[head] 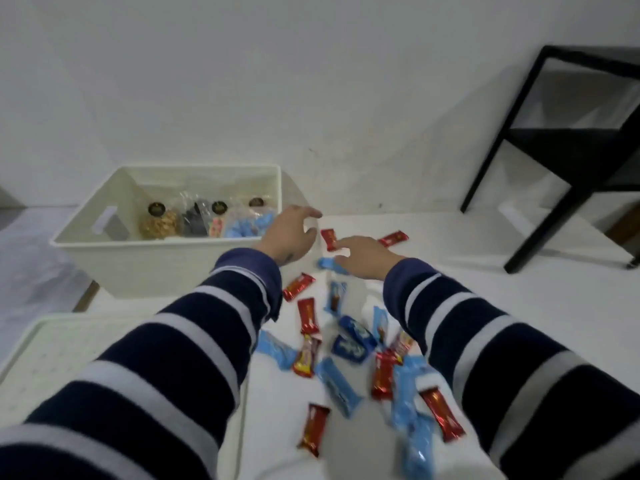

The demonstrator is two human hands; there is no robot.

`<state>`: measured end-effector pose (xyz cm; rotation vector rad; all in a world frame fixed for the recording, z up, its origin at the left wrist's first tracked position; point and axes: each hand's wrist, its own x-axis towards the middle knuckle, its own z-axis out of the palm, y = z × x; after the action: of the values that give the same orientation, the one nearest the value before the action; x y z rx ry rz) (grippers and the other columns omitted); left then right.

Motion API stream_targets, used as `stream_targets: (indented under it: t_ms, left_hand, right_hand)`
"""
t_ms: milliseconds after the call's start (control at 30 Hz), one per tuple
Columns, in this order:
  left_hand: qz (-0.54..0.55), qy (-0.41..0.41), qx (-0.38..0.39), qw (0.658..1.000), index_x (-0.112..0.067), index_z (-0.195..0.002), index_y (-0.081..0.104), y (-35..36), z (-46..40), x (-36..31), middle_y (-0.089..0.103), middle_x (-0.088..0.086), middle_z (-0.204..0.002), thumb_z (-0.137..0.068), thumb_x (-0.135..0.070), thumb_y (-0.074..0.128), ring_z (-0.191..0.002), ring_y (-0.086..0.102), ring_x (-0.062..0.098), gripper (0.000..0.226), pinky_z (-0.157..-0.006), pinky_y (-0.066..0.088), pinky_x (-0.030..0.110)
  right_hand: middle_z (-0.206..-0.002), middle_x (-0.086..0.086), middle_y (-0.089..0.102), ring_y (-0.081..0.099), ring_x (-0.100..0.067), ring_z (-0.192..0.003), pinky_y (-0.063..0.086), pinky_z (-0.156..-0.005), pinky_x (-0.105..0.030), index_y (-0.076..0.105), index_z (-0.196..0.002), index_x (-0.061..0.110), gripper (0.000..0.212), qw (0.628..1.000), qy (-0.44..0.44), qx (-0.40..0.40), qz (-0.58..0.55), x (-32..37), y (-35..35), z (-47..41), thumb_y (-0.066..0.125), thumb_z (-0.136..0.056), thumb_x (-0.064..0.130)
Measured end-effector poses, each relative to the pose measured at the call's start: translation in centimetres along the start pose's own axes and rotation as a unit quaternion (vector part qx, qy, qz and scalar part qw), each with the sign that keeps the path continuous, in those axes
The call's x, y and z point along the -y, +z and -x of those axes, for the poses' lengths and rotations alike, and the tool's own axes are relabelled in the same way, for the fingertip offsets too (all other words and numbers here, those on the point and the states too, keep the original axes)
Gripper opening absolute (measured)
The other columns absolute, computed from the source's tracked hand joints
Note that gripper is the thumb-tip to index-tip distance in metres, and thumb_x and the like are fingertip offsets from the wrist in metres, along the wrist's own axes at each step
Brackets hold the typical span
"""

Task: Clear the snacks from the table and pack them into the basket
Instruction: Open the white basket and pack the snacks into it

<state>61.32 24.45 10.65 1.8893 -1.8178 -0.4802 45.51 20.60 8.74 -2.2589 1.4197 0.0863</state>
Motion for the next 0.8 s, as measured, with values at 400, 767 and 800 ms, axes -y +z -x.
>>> stream_targets:
  t_ms: [400,767,800]
  left_hand:
    - [-0.018,-0.105,0.061,0.992,-0.023,-0.126,0.057,15.3,14.1,-1.2,0.041,0.009,-0.143,-0.092,-0.025,0.056,-0.134,0.036,0.028,0.035,-0.112,0.027,0.037]
    - [-0.166,-0.170,0.029,0.971,-0.027,-0.152,0.007,22.3,22.5,1.6,-0.003,0.004,-0.160,-0.097,-0.047,0.035,-0.146,-0.009,0.032,0.065,-0.116,0.003,0.058]
    - [-0.170,-0.166,0.018,0.971,-0.028,-0.152,0.003,22.3,22.3,1.9,-0.006,0.003,-0.160,-0.095,-0.051,0.035,-0.146,-0.013,0.031,0.069,-0.115,0.000,0.059]
  right_hand:
    - [-0.157,-0.009,0.022,0.017,-0.032,-0.145,0.017,-0.117,-0.052,0.029,-0.147,0.032,0.063,0.997,0.011,0.070,0.026,-13.4,10.2,13.3,0.044,-0.091,0.057]
    - [-0.158,-0.001,-0.022,-0.028,-0.032,-0.142,-0.006,-0.111,-0.066,-0.009,-0.147,0.046,0.093,0.994,-0.011,-0.065,0.091,-15.9,19.2,16.5,0.016,-0.068,0.089]
    - [-0.159,-0.002,-0.020,-0.027,-0.034,-0.142,-0.005,-0.110,-0.068,-0.008,-0.147,0.046,0.092,0.991,-0.024,-0.078,0.109,-16.2,19.6,16.3,0.013,-0.068,0.089]
